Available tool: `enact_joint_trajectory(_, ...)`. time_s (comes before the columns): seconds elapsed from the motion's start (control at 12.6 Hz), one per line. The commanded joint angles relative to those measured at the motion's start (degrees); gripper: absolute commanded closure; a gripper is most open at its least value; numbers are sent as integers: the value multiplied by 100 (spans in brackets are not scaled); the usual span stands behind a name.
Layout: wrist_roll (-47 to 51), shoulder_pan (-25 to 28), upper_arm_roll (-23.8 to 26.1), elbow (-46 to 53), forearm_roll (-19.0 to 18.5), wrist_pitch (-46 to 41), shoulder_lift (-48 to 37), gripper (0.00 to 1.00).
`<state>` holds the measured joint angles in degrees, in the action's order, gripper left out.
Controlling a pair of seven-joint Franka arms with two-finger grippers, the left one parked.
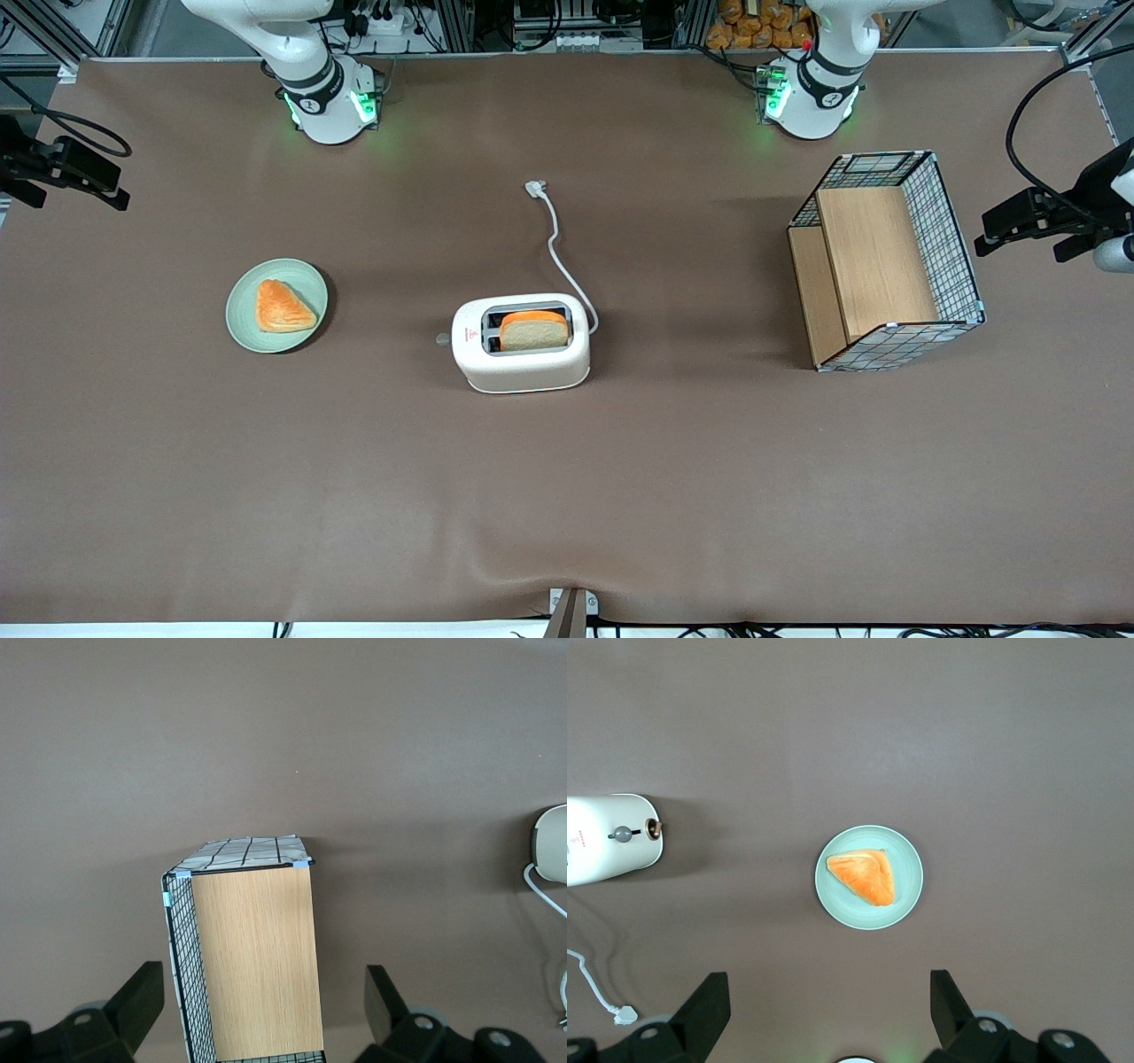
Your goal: Press toaster button with right arm
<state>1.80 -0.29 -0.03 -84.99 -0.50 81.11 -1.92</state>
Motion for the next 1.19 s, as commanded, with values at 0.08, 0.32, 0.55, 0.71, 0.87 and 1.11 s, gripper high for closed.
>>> enact_joint_trajectory(0.08, 84, -59, 47, 62, -82, -7, 16, 0)
enact_joint_trajectory(0.32, 84, -94, 38, 62, -56, -16, 17, 0)
enact_joint_trajectory(0.55, 84, -138, 21, 62, -29, -7, 25, 0)
enact_joint_trajectory(0.71, 84, -129, 21, 62, -20, -7, 25, 0)
enact_joint_trajectory(0.87, 84, -138, 21, 62, -12, -7, 25, 0)
enact_joint_trajectory(1.11, 84, -138, 21, 62, -3, -7, 34, 0)
